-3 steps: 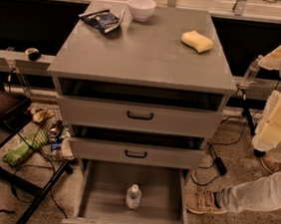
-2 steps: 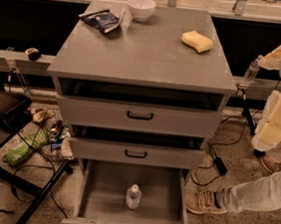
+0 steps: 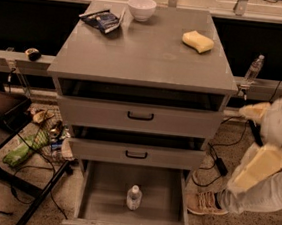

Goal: Pick blue plastic bottle from bottom drawer and place on counter

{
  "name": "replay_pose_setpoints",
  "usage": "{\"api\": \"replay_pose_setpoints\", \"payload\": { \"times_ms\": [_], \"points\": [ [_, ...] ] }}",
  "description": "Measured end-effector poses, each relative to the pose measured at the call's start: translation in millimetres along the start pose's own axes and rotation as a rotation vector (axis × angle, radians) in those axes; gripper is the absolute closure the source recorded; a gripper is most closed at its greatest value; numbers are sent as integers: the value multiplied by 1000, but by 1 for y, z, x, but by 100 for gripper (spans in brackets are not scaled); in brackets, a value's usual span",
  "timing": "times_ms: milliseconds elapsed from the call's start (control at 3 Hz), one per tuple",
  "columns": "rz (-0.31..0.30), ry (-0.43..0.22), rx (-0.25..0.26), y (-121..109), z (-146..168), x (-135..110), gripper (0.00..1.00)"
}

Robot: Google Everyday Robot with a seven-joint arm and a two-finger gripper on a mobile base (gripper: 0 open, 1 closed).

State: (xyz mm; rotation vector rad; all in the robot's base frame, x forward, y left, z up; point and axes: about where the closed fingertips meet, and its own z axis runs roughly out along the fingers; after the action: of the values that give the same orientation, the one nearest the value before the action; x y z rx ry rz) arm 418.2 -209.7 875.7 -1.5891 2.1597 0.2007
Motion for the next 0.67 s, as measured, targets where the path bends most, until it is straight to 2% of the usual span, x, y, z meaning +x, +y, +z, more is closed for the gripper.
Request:
{"api": "replay_pose_setpoints", "payload": {
  "times_ms": [333,667],
  "points": [
    [59,-189,-65,32,77,33,0],
    [123,-404,-58,39,147,43,0]
  ]
}}
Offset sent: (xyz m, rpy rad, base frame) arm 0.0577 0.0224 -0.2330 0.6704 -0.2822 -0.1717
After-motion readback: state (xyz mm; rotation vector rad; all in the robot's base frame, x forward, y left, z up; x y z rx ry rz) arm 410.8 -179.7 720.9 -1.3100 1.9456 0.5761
